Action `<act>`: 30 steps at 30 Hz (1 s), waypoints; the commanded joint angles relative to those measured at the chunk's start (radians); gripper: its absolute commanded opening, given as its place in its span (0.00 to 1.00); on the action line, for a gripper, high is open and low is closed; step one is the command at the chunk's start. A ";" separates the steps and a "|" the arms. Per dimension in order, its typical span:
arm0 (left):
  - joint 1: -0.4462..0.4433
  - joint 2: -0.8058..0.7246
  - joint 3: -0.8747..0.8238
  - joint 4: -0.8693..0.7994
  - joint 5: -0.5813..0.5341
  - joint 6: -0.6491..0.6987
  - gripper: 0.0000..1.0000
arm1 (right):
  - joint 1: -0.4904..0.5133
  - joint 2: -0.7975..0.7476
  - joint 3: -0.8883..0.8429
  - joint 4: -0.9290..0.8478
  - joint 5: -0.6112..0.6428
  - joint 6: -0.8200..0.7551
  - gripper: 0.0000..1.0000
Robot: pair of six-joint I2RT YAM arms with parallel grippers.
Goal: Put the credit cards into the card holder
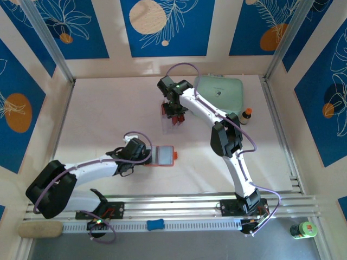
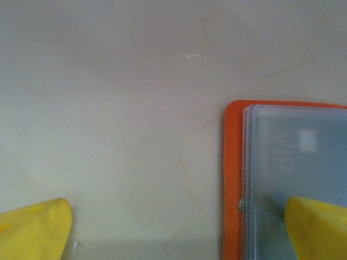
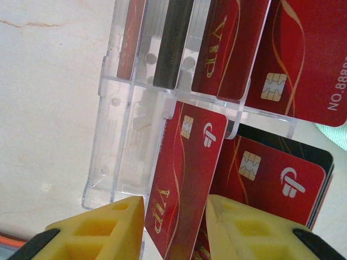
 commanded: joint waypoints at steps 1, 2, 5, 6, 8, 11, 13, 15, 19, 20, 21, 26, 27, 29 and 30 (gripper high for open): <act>0.013 -0.018 -0.015 0.017 0.014 -0.017 1.00 | 0.016 0.030 0.033 -0.059 0.016 0.011 0.37; 0.014 -0.019 -0.014 0.017 0.014 -0.017 1.00 | 0.018 0.030 0.037 -0.064 0.027 0.011 0.37; 0.014 -0.022 -0.016 0.021 0.018 -0.017 1.00 | 0.027 0.034 0.052 -0.081 0.069 0.003 0.36; 0.014 -0.021 -0.016 0.022 0.018 -0.017 1.00 | 0.031 0.037 0.058 -0.088 0.082 0.000 0.36; 0.014 -0.021 -0.016 0.026 0.019 -0.017 1.00 | 0.039 0.048 0.074 -0.104 0.104 -0.005 0.37; 0.014 -0.017 -0.016 0.031 0.022 -0.017 1.00 | 0.045 0.067 0.094 -0.120 0.108 -0.009 0.37; 0.015 -0.017 -0.016 0.031 0.024 -0.017 1.00 | 0.045 0.075 0.100 -0.125 0.101 -0.005 0.37; 0.015 -0.019 -0.019 0.031 0.023 -0.017 1.00 | 0.046 0.079 0.101 -0.126 0.096 -0.003 0.37; 0.016 -0.026 -0.026 0.034 0.024 -0.019 1.00 | 0.047 0.077 0.105 -0.129 0.098 0.000 0.37; 0.016 -0.027 -0.027 0.034 0.024 -0.020 1.00 | 0.047 0.077 0.108 -0.129 0.096 0.001 0.37; 0.017 -0.028 -0.028 0.035 0.024 -0.020 1.00 | 0.047 0.077 0.113 -0.131 0.096 0.000 0.37; 0.017 -0.027 -0.029 0.036 0.025 -0.021 1.00 | 0.038 0.074 0.121 -0.129 0.054 0.012 0.37; 0.017 -0.027 -0.030 0.037 0.026 -0.021 1.00 | 0.036 0.074 0.119 -0.127 0.044 0.016 0.36; 0.018 -0.028 -0.030 0.036 0.025 -0.021 1.00 | 0.029 0.073 0.117 -0.122 0.023 0.024 0.35; 0.018 -0.029 -0.032 0.037 0.026 -0.022 1.00 | 0.025 0.070 0.113 -0.118 0.010 0.029 0.34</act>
